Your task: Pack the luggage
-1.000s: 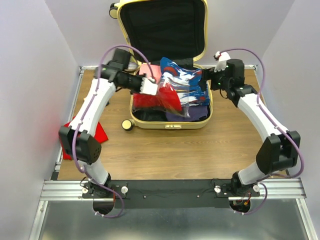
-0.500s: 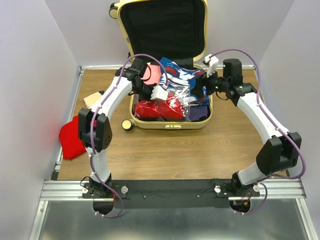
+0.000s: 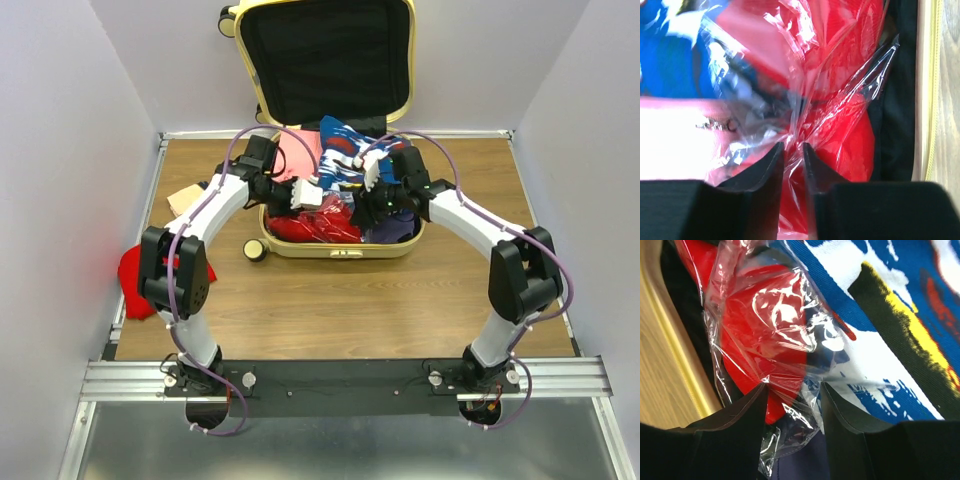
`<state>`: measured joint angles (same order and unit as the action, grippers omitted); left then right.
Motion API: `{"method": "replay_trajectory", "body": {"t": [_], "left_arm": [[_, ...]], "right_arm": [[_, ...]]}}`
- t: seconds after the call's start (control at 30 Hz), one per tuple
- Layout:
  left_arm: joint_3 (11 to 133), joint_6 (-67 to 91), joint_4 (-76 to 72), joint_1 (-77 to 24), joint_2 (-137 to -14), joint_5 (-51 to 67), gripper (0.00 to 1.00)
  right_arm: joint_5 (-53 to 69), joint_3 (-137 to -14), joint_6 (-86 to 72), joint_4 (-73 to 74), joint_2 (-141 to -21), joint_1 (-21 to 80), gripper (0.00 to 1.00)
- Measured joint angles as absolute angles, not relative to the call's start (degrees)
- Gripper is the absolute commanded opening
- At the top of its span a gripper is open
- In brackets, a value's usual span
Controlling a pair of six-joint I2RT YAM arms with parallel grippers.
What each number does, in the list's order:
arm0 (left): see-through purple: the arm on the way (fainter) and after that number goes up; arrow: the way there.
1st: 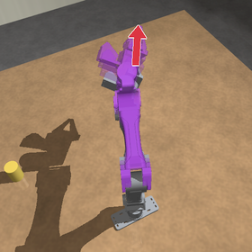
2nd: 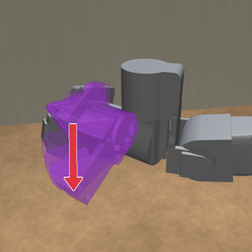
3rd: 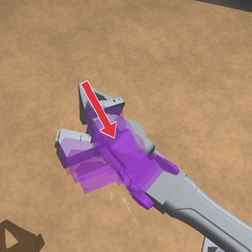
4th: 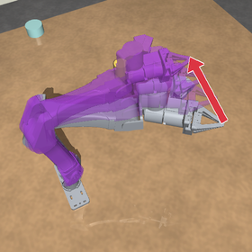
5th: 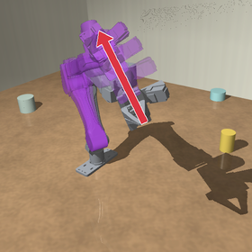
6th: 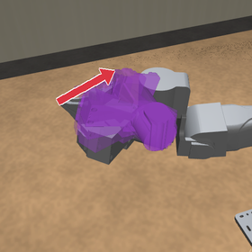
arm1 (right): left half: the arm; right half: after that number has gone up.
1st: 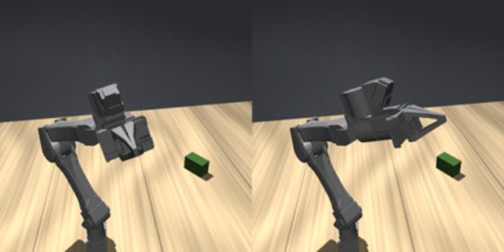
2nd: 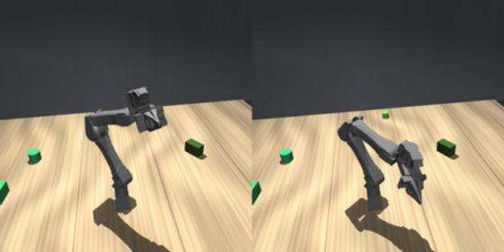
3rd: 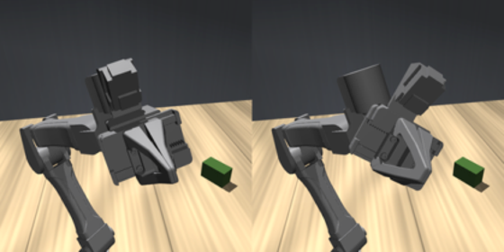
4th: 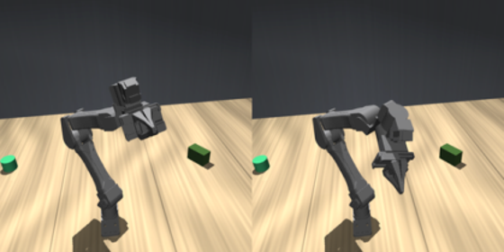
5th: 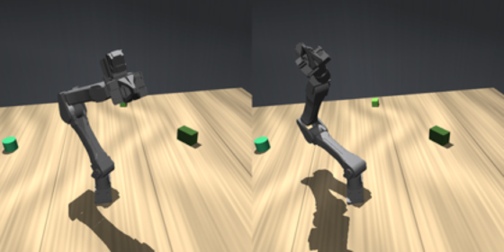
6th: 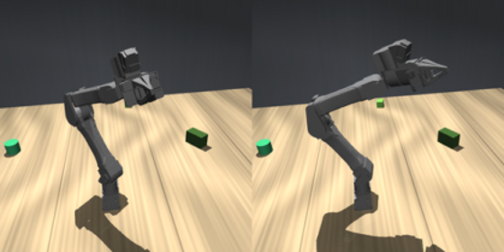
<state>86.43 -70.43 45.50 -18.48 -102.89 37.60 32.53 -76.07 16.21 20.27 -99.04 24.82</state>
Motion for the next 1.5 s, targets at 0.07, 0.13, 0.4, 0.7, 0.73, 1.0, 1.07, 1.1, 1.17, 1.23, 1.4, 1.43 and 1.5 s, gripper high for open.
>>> {"method": "replay_trajectory", "body": {"t": [0.07, 0.13, 0.4, 0.7, 0.73, 1.0, 1.07, 1.1, 1.17, 1.23, 1.4, 1.43, 1.5], "left_arm": [[84.12, -69.56, 43.55, -17.28, -102.04, 38.98, 0.47], [83.53, -68.69, 42.65, -15.88, -102.02, 40.93, 0.51], [87.42, -49.08, 31.31, 4.93, -97.89, 49.89, 0.7], [105.93, -42.33, 32.05, 16.88, -113.14, 36.32, 0.71], [107.07, -42.74, 33.23, 16.95, -115.81, 34.52, 0.71], [107.48, -48.49, 43.57, 16.58, -127.0, 25.89, 0.72], [107.37, -50.17, 44.66, 16.45, -127.13, 24.32, 0.72], [107.22, -50.61, 44.75, 16.4, -127.13, 23.9, 0.72], [106.43, -51.9, 44.73, 16.38, -127.13, 22.76, 0.71], [104.73, -52.84, 44.62, 16.36, -127.13, 22.02, 0.7], [102.15, -54.39, 43.86, 16.38, -127.2, 21.37, 0.56], [102.13, -54.5, 43.9, 16.38, -127.2, 21.39, 0.51], [102.1, -54.96, 44.12, 16.38, -127.31, 21.41, 0.3]], "right_arm": [[32.42, -74.37, 16.43, 18.79, -100.29, 25.02, 0.54], [32.12, -73.6, 16.58, 17.41, -100.86, 25.17, 0.54], [30.89, -72.07, 15.84, 16.21, -98.83, 25.52, 0.72], [29.58, -72.49, 11.94, 17.76, -93.45, 25.52, 0.94], [29.39, -72.77, 11.51, 17.87, -93.12, 25.52, 0.95], [27.16, -74.72, 9.74, 18.13, -92.44, 25.52, 0.95], [26.33, -74.72, 9.61, 18.35, -92.44, 25.52, 0.95], [26.04, -74.72, 9.61, 18.44, -92.44, 25.52, 0.95], [25.06, -74.72, 9.61, 18.85, -92.44, 25.52, 0.95], [24.34, -74.72, 9.63, 19.35, -92.44, 25.52, 0.95], [22.7, -74.72, 9.69, 19.64, -92.44, 25.52, 0.96], [22.48, -74.74, 9.69, 19.66, -92.44, 25.52, 0.95], [22.06, -74.76, 9.72, 19.79, -92.44, 25.52, 0.95]]}}
